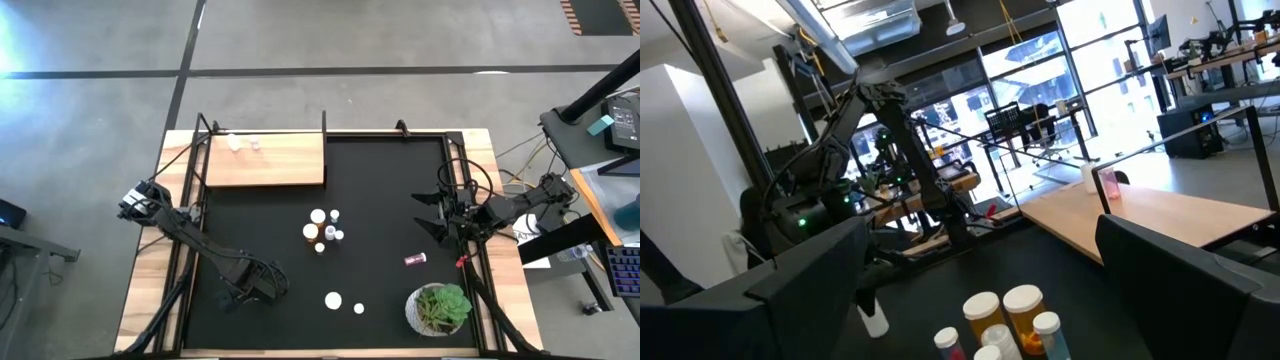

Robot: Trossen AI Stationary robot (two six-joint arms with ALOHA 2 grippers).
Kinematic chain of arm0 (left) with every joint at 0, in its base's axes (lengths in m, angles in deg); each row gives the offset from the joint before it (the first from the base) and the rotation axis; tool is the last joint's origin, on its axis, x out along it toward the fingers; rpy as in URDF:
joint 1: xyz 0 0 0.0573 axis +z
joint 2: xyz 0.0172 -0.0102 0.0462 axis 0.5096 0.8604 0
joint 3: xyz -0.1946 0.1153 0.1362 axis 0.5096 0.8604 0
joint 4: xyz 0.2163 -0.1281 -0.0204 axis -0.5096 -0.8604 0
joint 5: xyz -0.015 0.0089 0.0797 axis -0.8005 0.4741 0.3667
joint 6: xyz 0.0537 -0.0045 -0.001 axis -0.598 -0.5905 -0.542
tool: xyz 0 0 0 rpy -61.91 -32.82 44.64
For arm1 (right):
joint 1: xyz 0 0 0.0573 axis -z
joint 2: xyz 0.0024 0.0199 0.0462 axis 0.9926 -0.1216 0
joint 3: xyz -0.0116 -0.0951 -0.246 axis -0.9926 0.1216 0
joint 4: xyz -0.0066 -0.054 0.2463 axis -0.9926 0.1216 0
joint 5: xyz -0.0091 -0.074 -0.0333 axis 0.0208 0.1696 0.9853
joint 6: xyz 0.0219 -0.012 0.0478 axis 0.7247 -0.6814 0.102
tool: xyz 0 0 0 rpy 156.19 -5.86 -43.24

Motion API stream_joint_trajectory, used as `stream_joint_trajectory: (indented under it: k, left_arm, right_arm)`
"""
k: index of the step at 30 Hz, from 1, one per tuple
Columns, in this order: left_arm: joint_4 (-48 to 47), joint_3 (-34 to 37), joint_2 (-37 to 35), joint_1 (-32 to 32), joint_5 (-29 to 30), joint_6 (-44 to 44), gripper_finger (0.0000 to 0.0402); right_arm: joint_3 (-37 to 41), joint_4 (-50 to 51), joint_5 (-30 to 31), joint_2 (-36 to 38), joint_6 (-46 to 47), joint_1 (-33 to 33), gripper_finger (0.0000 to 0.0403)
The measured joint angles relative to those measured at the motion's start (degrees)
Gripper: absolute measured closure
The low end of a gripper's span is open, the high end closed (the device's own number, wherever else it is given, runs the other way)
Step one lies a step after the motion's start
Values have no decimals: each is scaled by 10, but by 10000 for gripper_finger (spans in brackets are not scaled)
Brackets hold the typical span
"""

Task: Pick and place medicine bottles onto shelf by color
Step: Put the bottom white pill bottle on the shelf aligned with the other white pill bottle

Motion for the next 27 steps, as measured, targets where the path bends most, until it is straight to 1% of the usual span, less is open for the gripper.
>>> stream_joint_trajectory:
  k: [5,8,14,17,20,23,27]
  left_arm:
    - [-2,0,-9,9,1,-1,268]
    - [-14,0,-25,25,3,-17,267]
    - [-76,0,-75,92,3,-80,266]
    - [-116,0,-104,145,6,-133,266]
    - [-161,0,-129,214,11,-202,266]
    - [-193,0,-149,293,25,-298,266]
    - [-210,0,-161,405,69,-448,266]
  right_arm:
    - [0,0,0,0,0,0,19]
    - [0,0,0,0,0,0,19]
    - [0,0,0,0,0,0,19]
    - [0,0,0,0,0,0,19]
    - [0,0,0,0,0,0,19]
    - [0,0,0,0,0,0,19]
    - [0,0,0,0,0,0,19]
